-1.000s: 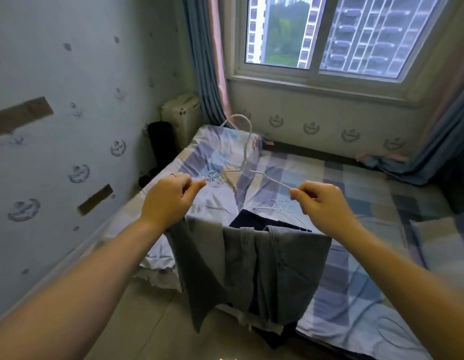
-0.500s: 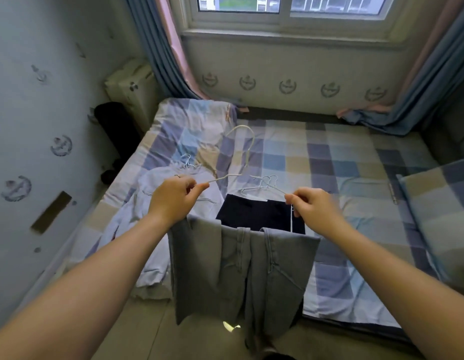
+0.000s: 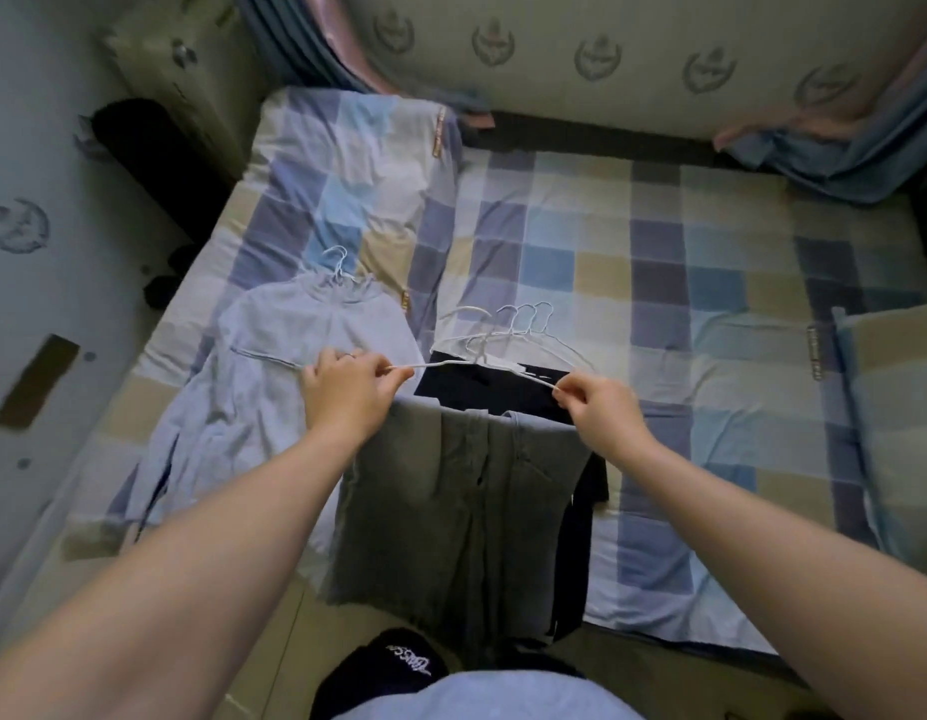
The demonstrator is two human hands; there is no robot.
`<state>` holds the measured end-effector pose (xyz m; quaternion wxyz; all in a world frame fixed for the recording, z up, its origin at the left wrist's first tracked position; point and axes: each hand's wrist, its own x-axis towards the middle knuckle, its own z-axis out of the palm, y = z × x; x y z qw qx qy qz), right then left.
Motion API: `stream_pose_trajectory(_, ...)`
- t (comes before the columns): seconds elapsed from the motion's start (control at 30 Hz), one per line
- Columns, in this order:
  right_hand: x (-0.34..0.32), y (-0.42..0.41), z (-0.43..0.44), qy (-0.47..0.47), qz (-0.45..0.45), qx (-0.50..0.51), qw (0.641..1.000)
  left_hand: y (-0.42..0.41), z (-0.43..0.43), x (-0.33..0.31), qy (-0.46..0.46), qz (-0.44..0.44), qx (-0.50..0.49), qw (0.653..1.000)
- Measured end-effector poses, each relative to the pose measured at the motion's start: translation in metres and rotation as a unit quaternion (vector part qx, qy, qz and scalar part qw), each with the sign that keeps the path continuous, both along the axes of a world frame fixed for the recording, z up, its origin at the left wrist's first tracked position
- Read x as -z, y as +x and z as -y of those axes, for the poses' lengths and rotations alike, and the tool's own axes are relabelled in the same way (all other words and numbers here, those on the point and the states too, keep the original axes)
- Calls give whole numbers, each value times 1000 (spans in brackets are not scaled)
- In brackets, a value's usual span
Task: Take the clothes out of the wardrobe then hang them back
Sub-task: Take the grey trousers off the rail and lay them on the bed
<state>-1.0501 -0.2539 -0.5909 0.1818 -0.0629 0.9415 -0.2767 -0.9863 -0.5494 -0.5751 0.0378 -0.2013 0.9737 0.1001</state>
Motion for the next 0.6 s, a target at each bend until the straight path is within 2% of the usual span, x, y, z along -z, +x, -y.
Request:
stream_pose_trajectory(0.1,13,-16,8,84,-32,-3,996,-14,3,20,38,-1,1,999)
stream_pose_trajectory(0.23,74,-47,25,60,38,49,996,-59,16,85,112,28,6,993)
stream_pose_trajectory(0.37,132,-76,39,68,38,86,993,-105,26,152,167,35,18,985)
stream_pose_trajectory(0.6,206,-115,63,14,99,87,991,-162,50,235,274,65,44,958)
